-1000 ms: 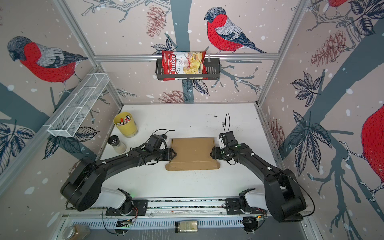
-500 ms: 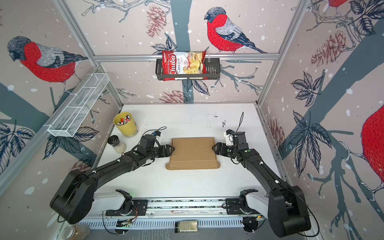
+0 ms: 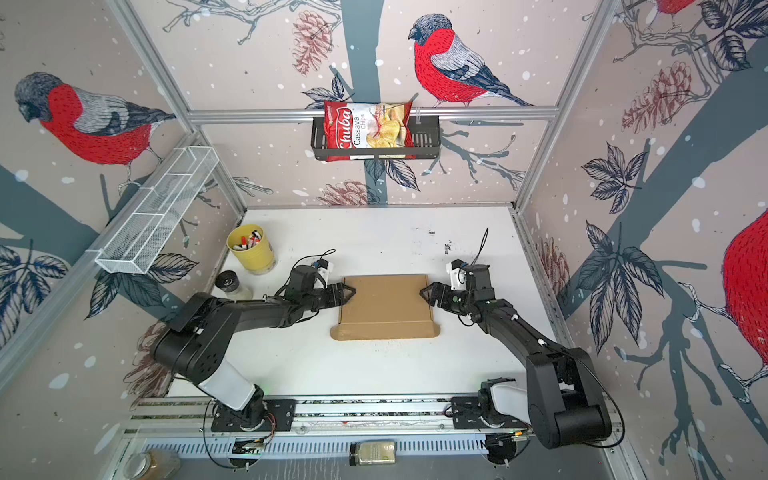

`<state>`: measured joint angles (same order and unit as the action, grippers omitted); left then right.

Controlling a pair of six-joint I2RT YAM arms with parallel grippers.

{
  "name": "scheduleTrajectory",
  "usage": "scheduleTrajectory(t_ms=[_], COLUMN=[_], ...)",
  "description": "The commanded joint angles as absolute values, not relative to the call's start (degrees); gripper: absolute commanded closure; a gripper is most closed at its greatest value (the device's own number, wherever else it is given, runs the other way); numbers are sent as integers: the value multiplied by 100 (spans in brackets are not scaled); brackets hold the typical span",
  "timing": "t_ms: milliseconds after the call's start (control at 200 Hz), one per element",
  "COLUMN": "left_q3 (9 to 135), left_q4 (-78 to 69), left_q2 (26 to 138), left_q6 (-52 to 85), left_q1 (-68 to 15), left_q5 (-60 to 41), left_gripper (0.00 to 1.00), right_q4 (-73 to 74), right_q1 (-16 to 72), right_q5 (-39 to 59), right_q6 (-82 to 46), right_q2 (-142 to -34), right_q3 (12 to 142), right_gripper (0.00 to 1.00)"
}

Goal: Fold the paper box

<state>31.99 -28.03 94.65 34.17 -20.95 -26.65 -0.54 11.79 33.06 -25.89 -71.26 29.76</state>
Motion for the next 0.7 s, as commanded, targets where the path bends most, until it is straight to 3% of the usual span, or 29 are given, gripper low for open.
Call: scheduleTrajectory(t_ms=[0,300,695], left_q3=[2830,2535,2608], left_q4=[-3224,-3211,-2736], left_q2=[9595,9784,9948], left_q6=[3699,3754,3718], left_q1=[-1827,-1505,-1299], left_q5=[-3049,-3206,-3037], left_gripper=[40,52,54], right_q4=[325,766,1352], right_q1=[1162,1260,1427], right_q5=[3610,3867,4004], right_q6=[-2703,-2913,-3188], right_q2=[-7021,-7074,-7681], right_q3=[2787,2418,2211], right_gripper=[10,5,4])
